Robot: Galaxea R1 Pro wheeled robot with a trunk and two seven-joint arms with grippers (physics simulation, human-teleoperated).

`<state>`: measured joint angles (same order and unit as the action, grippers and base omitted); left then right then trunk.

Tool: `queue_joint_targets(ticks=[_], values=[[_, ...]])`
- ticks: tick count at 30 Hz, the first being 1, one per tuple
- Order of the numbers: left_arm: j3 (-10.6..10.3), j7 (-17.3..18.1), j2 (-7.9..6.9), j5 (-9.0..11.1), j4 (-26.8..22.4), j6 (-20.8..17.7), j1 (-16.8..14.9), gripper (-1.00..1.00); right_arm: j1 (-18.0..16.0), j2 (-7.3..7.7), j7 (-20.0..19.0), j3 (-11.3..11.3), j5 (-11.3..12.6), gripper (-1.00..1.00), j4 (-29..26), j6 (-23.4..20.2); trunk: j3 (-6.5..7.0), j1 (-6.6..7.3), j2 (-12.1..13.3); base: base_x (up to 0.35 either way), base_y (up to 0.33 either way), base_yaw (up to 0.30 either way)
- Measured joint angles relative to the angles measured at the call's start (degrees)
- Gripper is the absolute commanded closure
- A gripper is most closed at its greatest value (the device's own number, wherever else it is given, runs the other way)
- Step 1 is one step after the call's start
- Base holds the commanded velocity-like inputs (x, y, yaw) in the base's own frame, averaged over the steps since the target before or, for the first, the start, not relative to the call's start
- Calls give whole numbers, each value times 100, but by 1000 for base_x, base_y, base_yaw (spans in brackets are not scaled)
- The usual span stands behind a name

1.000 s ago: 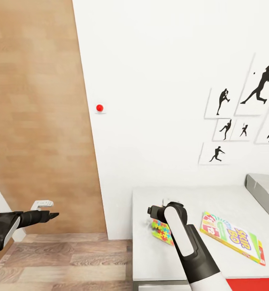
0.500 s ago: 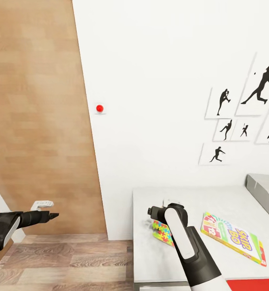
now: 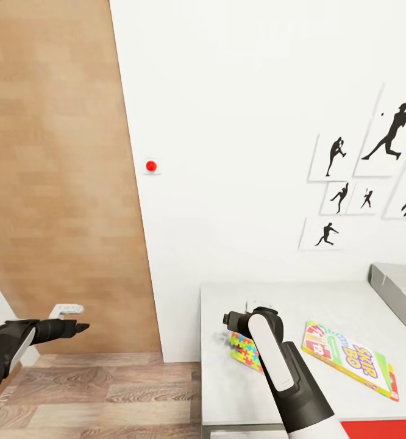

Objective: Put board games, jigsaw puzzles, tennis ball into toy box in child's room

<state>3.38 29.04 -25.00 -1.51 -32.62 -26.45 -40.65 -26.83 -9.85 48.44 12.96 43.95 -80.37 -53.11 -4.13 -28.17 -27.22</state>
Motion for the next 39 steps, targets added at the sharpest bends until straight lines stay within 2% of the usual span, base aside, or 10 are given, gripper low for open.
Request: queue_joint_targets(ticks=[11, 15, 20, 24, 26, 28, 33, 36, 39], values=[[-49, -65, 55, -1, 0, 0, 0, -100, 0, -4, 0, -15, 0, -100, 5, 8, 198, 242, 442, 0, 0, 0], [-56, -205, 68, -8, 27, -1, 0, -100, 0, -14, 5, -16, 0, -100, 2, 9, 199, 242, 444, 0, 0, 0], [-94, -649, 190, -58, 230, 31, 0, -100, 0, -15, 13, -23, -6, -100, -5, 19, 199, 242, 444, 0, 0, 0], [-275, -1048, 326, -251, 420, 45, 0, -100, 0, -15, 18, -31, -8, -100, -12, 24, 199, 242, 444, 0, 0, 0], [-406, -1289, 468, -372, 483, 51, 0, -100, -3, -15, 40, -36, -9, -100, -10, 20, 199, 242, 445, 0, 0, 0], [-456, -1432, 549, -421, 506, 56, 0, -100, -6, -15, 64, -35, -8, -100, -9, 15, 199, 242, 444, 0, 0, 0], [-489, -1580, 596, -454, 588, 87, 0, -100, -15, -9, 63, -53, 0, -100, -12, 12, 199, 242, 444, 0, 0, 0], [-538, -1598, 602, -462, 814, 392, 0, -100, -16, -3, 27, -87, 34, -100, -8, 6, 199, 242, 444, 0, 0, 0], [-721, -1603, 604, -460, 1112, 778, 0, -100, -13, -1, 15, -98, 47, -100, -1, 7, 199, 242, 444, 0, 0, 0]])
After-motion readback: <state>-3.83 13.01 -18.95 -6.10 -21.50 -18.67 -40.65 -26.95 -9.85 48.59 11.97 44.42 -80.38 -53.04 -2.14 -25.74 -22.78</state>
